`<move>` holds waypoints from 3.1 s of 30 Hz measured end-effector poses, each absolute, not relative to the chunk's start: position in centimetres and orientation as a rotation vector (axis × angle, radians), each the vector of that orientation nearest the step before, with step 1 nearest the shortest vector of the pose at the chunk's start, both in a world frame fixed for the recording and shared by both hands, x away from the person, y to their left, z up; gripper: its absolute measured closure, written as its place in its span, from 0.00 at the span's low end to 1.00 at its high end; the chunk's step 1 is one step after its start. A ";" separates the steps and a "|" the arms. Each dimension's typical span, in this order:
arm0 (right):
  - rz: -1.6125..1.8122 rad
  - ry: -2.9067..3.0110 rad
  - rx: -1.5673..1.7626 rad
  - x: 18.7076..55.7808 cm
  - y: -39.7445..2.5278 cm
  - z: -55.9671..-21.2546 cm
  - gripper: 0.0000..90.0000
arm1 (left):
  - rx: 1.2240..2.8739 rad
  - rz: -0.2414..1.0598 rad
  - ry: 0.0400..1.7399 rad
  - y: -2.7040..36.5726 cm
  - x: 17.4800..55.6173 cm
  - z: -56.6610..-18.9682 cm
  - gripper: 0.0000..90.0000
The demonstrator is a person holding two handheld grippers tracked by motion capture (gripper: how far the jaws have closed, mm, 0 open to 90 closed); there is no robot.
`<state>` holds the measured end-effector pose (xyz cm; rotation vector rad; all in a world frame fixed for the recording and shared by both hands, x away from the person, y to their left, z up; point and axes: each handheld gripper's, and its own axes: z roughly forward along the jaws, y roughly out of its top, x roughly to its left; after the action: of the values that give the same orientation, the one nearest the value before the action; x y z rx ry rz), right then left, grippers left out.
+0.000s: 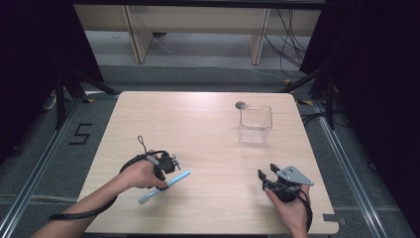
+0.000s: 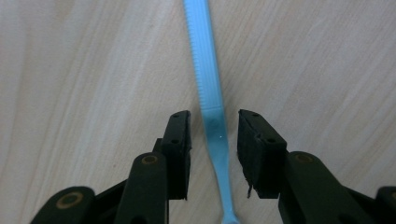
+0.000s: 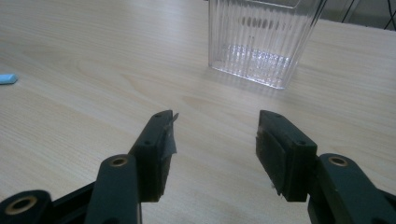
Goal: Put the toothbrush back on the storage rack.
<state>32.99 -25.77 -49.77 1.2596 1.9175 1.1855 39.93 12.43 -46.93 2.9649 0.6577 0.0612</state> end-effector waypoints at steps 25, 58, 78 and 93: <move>1.172 1.924 1.200 33.2 -25.9 -49.7 0.52 | 3.024 0.021 0.597 10.9 40.7 -47.4 0.79; 0.979 2.729 0.594 34.0 -19.3 -48.9 0.60 | 3.066 0.021 0.208 10.2 38.3 -46.3 0.87; 1.107 3.009 0.227 35.8 -11.3 -48.1 0.69 | 3.003 0.033 -0.017 7.5 35.1 -45.1 0.87; 1.128 3.017 0.219 35.8 -10.6 -48.6 0.81 | 2.981 0.044 -0.039 6.9 35.0 -44.7 0.87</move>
<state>35.78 -10.59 -48.62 0.2190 3.0167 1.1280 34.99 6.94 -44.75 2.9807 -0.0389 0.0443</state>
